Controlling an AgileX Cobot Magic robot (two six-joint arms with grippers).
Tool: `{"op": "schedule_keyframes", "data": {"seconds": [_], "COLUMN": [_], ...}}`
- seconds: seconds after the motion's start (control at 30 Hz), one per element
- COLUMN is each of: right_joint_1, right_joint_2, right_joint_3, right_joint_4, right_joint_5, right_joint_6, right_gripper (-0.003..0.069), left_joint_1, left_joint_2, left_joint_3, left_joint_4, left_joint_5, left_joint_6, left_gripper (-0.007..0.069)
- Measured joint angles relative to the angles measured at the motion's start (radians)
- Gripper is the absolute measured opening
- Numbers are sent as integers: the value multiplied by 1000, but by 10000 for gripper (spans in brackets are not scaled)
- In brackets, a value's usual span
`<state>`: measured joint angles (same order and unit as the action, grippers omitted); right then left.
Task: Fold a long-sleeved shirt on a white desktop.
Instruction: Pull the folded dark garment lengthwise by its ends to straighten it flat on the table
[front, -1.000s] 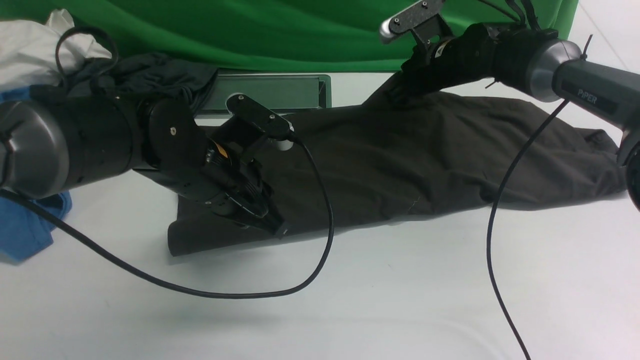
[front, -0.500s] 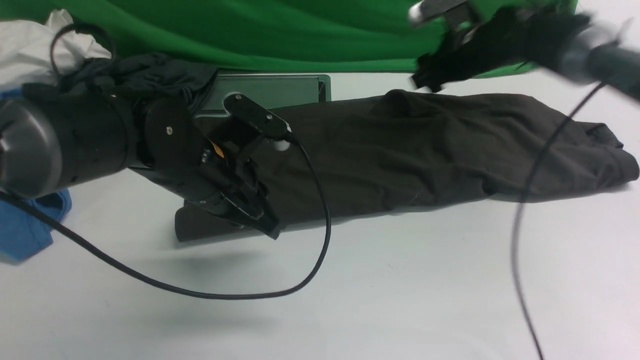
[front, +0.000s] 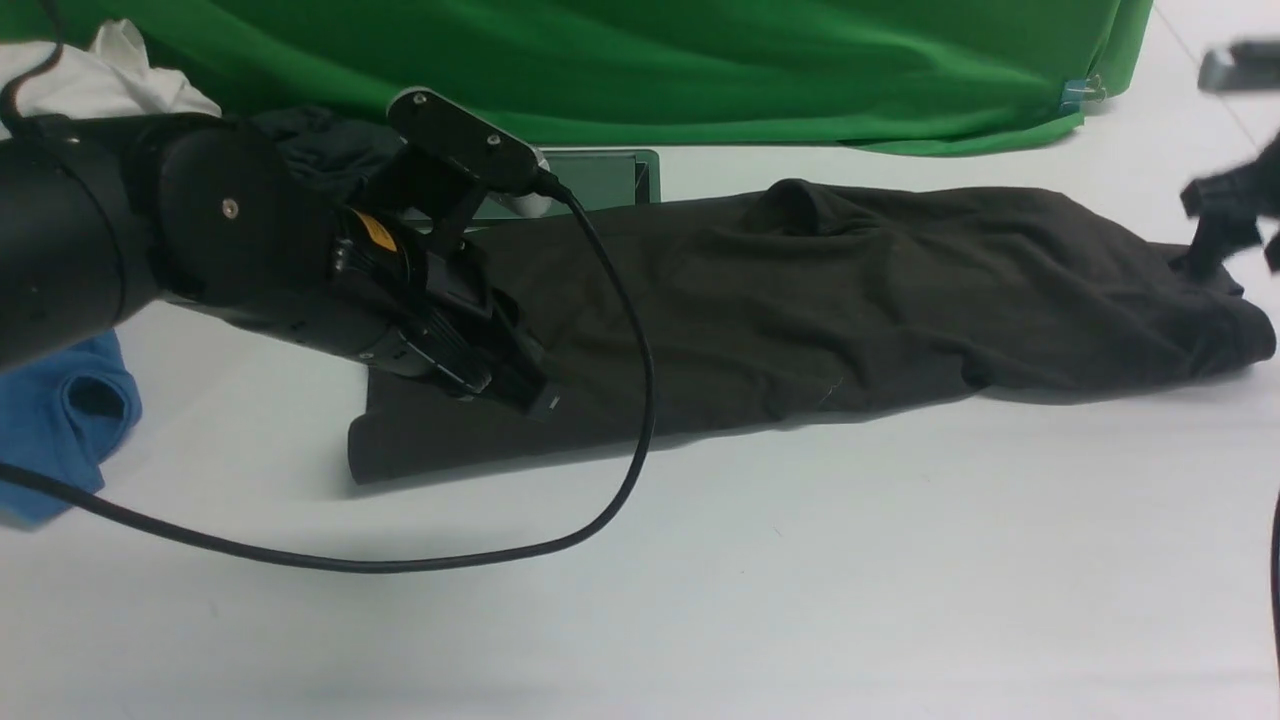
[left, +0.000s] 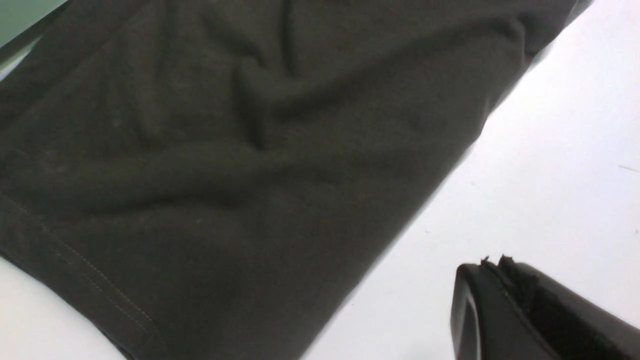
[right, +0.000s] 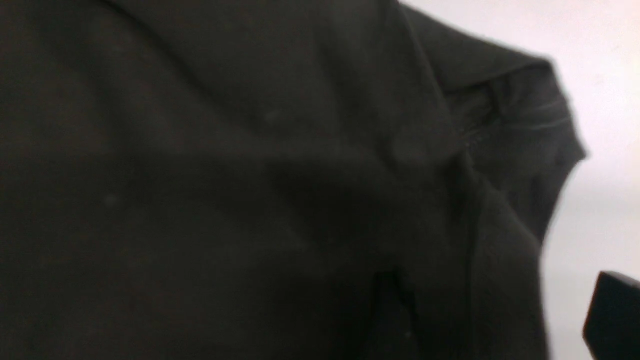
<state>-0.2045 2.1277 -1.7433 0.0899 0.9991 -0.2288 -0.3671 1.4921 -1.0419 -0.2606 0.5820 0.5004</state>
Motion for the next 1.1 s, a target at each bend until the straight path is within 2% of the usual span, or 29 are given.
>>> {"op": "schedule_keyframes", "data": {"seconds": [0.23,0.33,0.57,0.6,0.77,1.1], "right_joint_1": [1,1,1,1,1,1], "right_joint_2": [45,72,89,89,82,-17], "right_joint_3": [57,57,57,57,57,57], "right_joint_4": [59,63,100,106,115,94], "right_joint_5": [-189,-218,-221,-221,-205,-211], "right_joint_6": [-37,-53,-91,-95,-134,-151], "right_gripper": [484,457,278,229,81,71], "left_joint_1": [0,0,0,0,0,0], "left_joint_2": [0,0,0,0,0,0], "left_joint_3": [0,0,0,0,0,0], "left_joint_4": [0,0,0,0,0,0], "left_joint_5": [-3,-3,-3,-3,-3,-3], "left_joint_6": [0,0,0,0,0,1], "left_gripper": [16,16,16,16,16,16]}}
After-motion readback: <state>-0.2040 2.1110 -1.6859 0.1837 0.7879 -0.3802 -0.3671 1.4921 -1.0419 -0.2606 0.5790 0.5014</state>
